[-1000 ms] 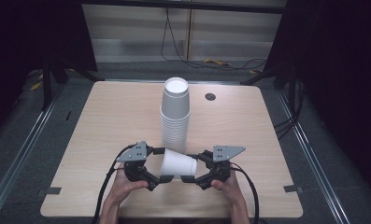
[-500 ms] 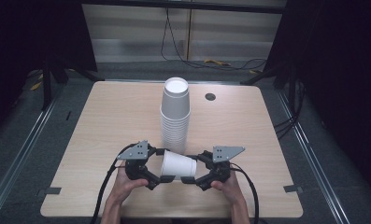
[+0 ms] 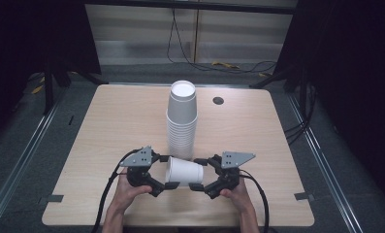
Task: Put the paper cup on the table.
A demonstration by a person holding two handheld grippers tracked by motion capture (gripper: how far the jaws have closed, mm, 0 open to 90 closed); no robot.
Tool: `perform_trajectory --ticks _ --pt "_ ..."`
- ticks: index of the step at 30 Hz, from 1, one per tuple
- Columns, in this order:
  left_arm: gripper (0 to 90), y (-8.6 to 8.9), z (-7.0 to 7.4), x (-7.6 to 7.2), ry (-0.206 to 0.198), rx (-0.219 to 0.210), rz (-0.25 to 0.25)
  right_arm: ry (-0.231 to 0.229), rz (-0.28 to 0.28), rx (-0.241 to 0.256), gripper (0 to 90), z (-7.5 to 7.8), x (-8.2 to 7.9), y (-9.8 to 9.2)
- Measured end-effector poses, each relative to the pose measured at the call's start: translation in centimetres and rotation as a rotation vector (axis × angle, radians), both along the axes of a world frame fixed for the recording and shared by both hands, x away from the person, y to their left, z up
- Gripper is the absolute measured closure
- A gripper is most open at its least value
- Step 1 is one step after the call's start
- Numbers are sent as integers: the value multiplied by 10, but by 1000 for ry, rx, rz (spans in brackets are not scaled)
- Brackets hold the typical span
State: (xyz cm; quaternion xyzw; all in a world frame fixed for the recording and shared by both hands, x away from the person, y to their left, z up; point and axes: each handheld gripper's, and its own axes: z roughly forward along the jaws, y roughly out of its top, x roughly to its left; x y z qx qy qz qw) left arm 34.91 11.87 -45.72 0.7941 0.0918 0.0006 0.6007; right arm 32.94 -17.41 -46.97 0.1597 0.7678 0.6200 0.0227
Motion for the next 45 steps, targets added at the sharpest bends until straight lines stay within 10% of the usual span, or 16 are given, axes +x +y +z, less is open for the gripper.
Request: perform_trajectory --ticks 13,22,45 --pt "116 17 -1 1 3 32 92 -42 -188 7 135 -5 -8 -10" --pt "115 29 4 0 -10 75 169 -113 -495 -51 140 -14 -15 -14" --pt "110 69 9 13 54 142 352 -248 -768 -76 133 -24 -15 -20"
